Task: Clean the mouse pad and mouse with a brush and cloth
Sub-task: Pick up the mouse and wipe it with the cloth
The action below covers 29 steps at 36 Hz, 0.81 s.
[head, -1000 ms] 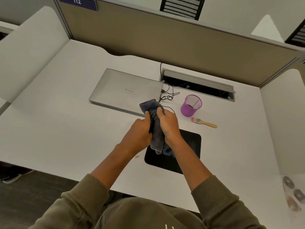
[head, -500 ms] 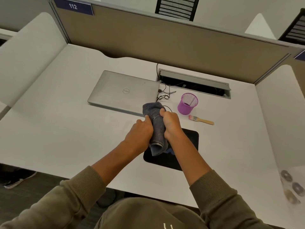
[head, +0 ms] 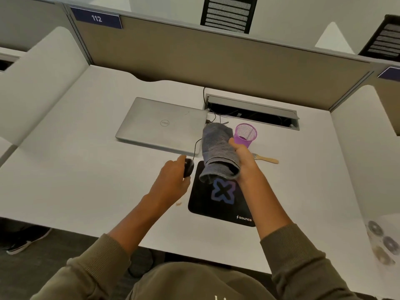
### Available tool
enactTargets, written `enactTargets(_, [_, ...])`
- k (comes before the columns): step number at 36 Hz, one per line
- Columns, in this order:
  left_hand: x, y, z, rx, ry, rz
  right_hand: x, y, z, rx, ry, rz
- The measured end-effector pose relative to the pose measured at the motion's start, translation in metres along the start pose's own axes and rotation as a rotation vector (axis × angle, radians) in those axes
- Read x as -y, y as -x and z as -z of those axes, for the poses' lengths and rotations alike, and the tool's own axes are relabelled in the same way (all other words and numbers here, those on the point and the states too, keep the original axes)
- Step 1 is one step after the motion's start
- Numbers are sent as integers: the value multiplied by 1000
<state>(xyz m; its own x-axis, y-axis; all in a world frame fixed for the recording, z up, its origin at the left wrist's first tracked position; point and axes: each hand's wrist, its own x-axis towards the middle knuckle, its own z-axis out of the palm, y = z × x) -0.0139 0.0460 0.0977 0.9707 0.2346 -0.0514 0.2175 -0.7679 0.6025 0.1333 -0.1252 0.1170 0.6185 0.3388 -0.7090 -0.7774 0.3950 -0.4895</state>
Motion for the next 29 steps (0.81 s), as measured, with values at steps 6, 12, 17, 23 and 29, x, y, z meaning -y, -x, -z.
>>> enactTargets(6, [7, 8, 10, -119, 192, -35, 19, -1, 7, -83, 155, 207])
enactTargets(12, [3, 14, 12, -185, 354, -108, 13, 10, -7, -165, 490, 462])
enactTargets(17, [-2, 19, 11, -201, 377, -169, -7, 14, -25, -186, 699, 578])
enactTargets(23, [-9, 21, 11, -110, 258, -216, -31, 17, -40, -151, 761, 609])
enactTargets(29, [-11, 20, 10, -29, 137, -171, -47, 22, -56, -259, 776, 688])
